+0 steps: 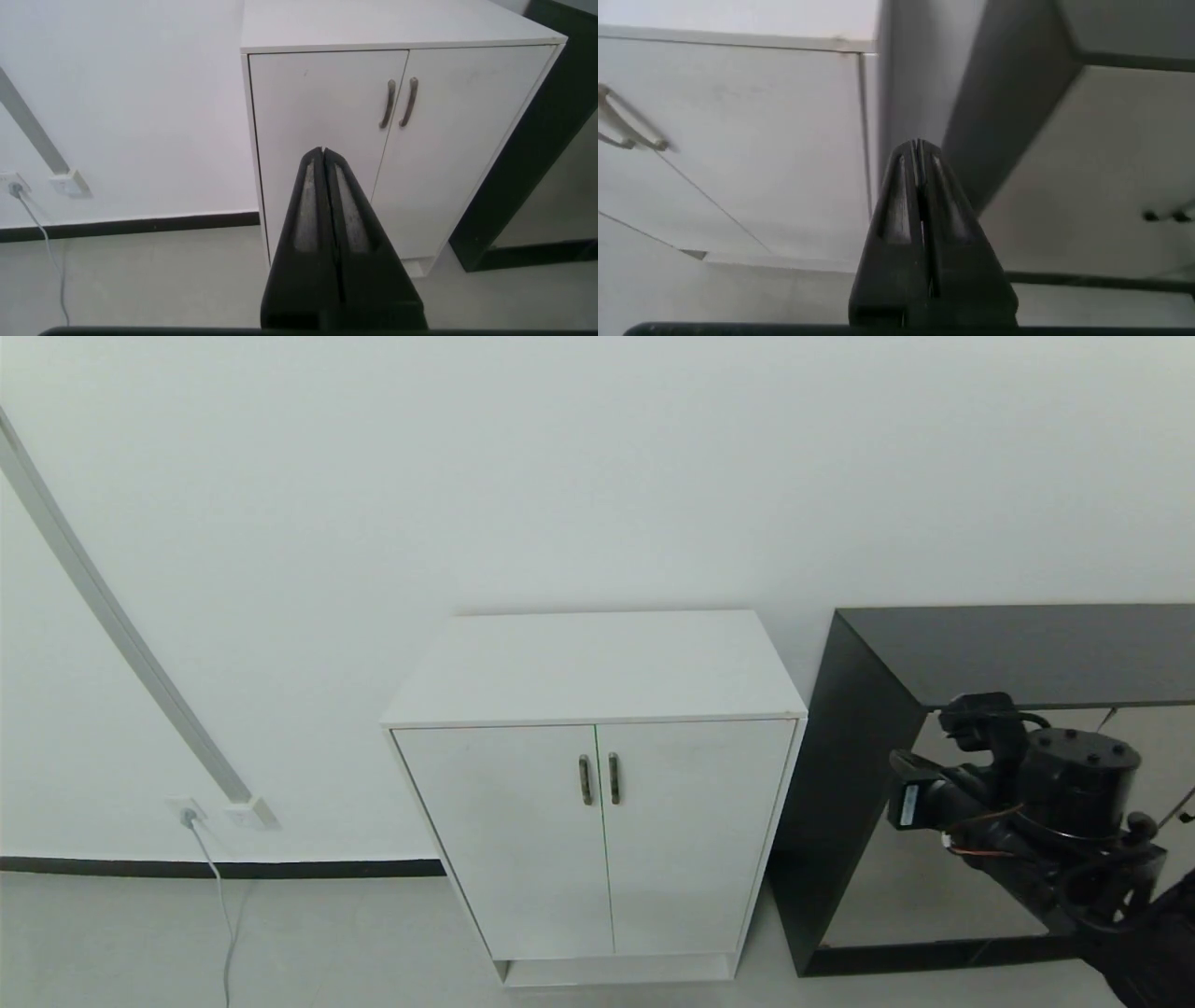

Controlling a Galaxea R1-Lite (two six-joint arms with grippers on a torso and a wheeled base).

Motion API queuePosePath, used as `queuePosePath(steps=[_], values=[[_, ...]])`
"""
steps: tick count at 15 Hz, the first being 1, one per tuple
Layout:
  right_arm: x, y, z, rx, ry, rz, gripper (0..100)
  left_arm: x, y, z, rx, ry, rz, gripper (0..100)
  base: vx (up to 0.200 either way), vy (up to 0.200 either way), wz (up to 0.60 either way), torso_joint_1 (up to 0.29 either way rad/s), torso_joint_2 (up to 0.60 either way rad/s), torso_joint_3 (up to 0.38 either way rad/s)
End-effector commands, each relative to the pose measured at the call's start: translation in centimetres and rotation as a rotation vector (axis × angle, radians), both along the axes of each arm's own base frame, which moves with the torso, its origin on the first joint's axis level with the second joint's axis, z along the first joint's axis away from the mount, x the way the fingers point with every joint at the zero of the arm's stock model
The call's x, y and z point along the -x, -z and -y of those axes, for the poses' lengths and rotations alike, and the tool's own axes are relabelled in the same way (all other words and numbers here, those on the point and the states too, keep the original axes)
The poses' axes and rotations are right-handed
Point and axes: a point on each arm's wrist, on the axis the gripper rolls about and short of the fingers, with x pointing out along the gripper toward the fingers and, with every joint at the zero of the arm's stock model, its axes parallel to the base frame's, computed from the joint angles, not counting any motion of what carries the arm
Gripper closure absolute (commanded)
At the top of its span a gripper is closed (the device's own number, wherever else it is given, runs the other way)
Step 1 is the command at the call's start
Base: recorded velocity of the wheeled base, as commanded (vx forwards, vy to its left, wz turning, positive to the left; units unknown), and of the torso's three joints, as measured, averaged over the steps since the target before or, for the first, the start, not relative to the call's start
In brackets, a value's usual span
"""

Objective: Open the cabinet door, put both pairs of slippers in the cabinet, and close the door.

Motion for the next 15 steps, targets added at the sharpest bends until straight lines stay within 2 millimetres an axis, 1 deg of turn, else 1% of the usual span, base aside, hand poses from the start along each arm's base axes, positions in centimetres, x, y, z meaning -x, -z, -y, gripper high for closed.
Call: queuePosePath(steps=[1,2,3,5,9,10,11,15], values=[[3.2,-2.3,2.8,-0.01,0.06,0.058,100,0.0,0.0,0.0,0.0,0.0,-0.003,100,0.0,0.0,0.0,0.0,0.0,0.0],[4.7,-2.7,4.0,0.001,0.091,0.068,100,0.0,0.0,0.0,0.0,0.0,-0.003,100,0.0,0.0,0.0,0.0,0.0,0.0],[5.5,-2.7,4.6,0.006,0.108,0.07,100,0.0,0.0,0.0,0.0,0.0,-0.003,100,0.0,0.0,0.0,0.0,0.0,0.0],[7.8,-3.0,6.1,0.01,0.158,0.077,100,0.0,0.0,0.0,0.0,0.0,-0.001,100,0.0,0.0,0.0,0.0,0.0,0.0],[11.2,-3.9,9.2,0.017,0.296,0.066,100,0.0,0.0,0.0,0.002,-0.002,-0.001,100,0.0,0.0,0.0,0.0,0.0,0.0],[12.0,-4.1,9.5,0.016,0.303,0.064,100,0.0,0.0,0.0,0.002,-0.002,-0.001,100,0.0,0.0,0.0,0.0,0.0,0.0],[13.4,-4.5,9.8,0.012,0.301,0.064,100,0.0,0.0,0.0,0.002,-0.002,-0.001,100,0.0,0.0,0.0,0.0,0.0,0.0],[18.3,-4.9,9.8,0.008,0.253,0.048,100,0.0,0.0,0.0,0.002,0.0,-0.001,100,0.0,0.0,0.0,0.0,0.0,0.0]])
